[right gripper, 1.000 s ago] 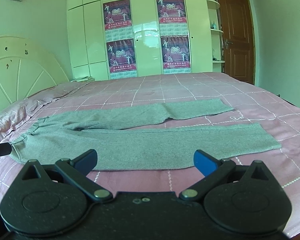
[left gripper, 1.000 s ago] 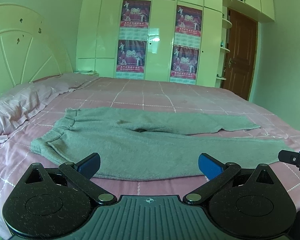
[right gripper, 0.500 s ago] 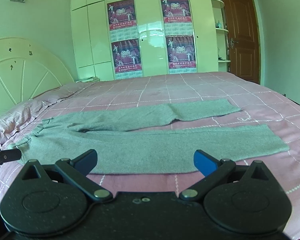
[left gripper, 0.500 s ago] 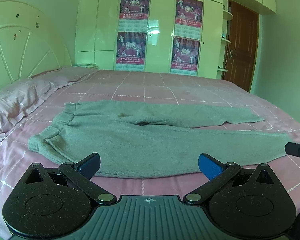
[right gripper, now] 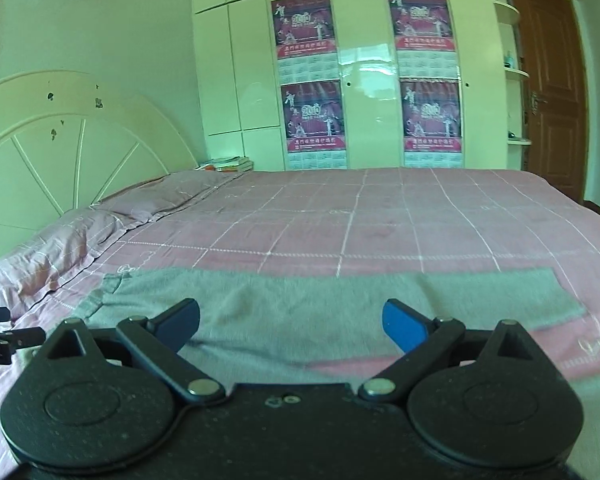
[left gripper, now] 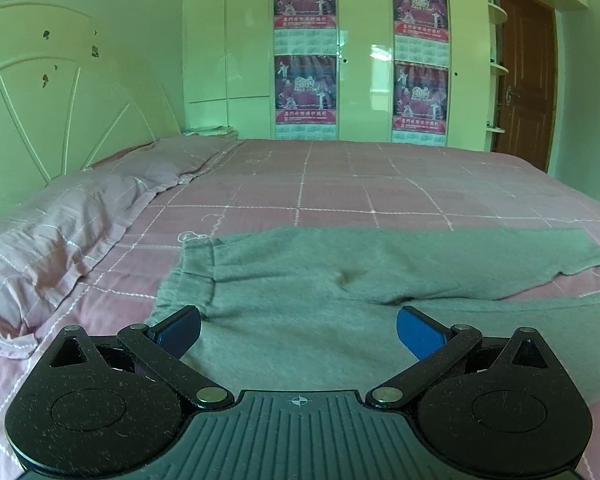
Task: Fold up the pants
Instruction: 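Lower both open grippers onto the sweatpants leg hems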
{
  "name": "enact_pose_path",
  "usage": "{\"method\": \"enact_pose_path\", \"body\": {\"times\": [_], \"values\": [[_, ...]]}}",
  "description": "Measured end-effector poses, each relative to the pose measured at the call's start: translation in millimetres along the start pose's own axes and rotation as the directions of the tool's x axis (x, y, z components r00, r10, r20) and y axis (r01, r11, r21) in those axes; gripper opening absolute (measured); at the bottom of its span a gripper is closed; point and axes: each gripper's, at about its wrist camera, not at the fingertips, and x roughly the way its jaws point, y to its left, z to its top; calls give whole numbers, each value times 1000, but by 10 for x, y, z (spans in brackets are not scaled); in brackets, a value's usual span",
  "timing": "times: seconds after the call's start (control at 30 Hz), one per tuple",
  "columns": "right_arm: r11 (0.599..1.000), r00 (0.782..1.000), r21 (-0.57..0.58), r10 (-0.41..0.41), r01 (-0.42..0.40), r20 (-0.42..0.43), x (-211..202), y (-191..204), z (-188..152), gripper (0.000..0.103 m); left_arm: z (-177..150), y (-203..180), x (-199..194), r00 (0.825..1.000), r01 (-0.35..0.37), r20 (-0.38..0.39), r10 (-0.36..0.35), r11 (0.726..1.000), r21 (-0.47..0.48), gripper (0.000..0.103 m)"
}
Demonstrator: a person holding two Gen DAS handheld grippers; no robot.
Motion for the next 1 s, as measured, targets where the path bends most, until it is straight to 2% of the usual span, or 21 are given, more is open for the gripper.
{"method": "enact_pose_path", "body": {"times": [0.1, 0.2, 0.27, 0.37, 0.47, 0.57, 0.6, 0.67, 0.8, 0.87, 0.93, 1.0], "values": [[999, 999, -42, 27, -28, -29, 434, 7, 171, 92, 135, 284, 367, 1000, -15, -16, 14, 1000, -13, 103], [993, 996, -106, 46, -54, -73, 862, 8, 274, 83, 269, 587, 784, 998, -47, -54, 45, 998, -40, 103], [986, 993, -157, 48, -65, -109, 1173, 33, 342, 77, 364, 791, 1078, 995, -42, -91, 37, 998, -52, 103], [973, 985, -203, 77, -108, -155, 1589, 13, 407, 72, 484, 1073, 1633, 985, -40, -167, 35, 999, -29, 103], [954, 975, -264, 85, -139, -206, 2008, 20, 433, 64, 456, 1361, 2182, 967, 24, -252, -46, 996, -91, 103], [924, 958, -343, 70, -167, -278, 2448, 43, 388, 56, 357, 1492, 2611, 956, -3, -293, -22, 997, -82, 103], [916, 952, -359, 70, -180, -298, 2567, 44, 366, 49, 337, 1556, 2697, 956, 4, -291, -41, 992, -124, 102], [894, 939, -402, 53, -196, -340, 2818, 53, 295, 48, 324, 1633, 2849, 952, 26, -297, -76, 985, -169, 100], [852, 921, -471, 34, -230, -388, 3133, 57, 154, 46, 395, 1622, 3074, 947, 57, -307, -99, 988, -144, 96], [831, 915, -500, 26, -244, -403, 3236, 38, 104, 46, 460, 1604, 3181, 943, 49, -324, -83, 993, -111, 96], [833, 904, -485, 43, -268, -426, 3322, -8, 93, 46, 501, 1620, 3292, 940, 46, -334, -77, 994, -99, 96], [846, 906, -466, 46, -260, -422, 3384, -61, 141, 44, 529, 1674, 3400, 934, 65, -343, -101, 991, -115, 96]]}}
